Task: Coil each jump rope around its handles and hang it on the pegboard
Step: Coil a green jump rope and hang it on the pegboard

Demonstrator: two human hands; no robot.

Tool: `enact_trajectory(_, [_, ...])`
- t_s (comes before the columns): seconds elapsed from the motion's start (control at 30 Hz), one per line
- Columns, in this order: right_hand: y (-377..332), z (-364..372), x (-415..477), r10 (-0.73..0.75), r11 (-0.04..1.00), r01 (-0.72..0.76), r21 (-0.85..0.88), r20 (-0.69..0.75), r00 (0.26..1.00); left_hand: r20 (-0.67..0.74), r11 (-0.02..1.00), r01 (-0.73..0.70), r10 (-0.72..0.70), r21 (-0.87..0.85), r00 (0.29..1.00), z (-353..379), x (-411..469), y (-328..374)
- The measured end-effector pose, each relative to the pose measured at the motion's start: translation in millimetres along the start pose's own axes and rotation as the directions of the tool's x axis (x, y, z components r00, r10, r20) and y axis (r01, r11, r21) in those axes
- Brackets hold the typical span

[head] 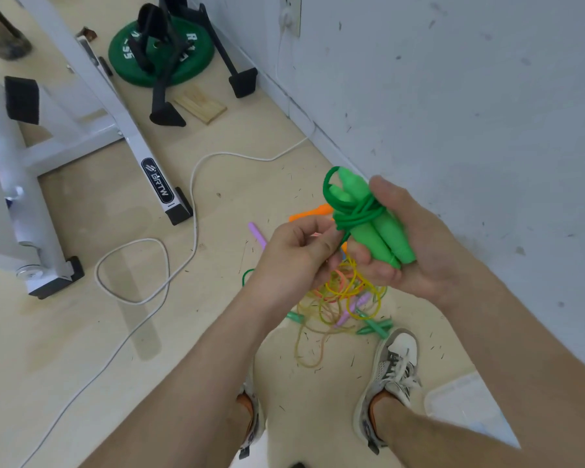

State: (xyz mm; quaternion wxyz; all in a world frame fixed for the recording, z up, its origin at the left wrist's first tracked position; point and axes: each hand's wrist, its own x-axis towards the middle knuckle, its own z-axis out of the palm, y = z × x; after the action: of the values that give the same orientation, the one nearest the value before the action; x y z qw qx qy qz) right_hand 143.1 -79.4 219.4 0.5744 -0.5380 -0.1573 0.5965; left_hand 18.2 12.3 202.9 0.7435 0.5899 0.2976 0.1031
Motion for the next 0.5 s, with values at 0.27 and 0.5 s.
enact_trajectory(0.27, [13,2,13,-0.110,0.971,0.012,-0.237,-0.407,0.907,0.087,0.448,-0.228,0.313,0.864,0.946,-14,-4,-2])
enact_trajectory(0.5, [16,-10,15,-0.291,0.610,-0.179,-0.772,-0.429,0.855,0.313,0.115,-0.442,0.549,0.890,0.775,-28,-5,-1])
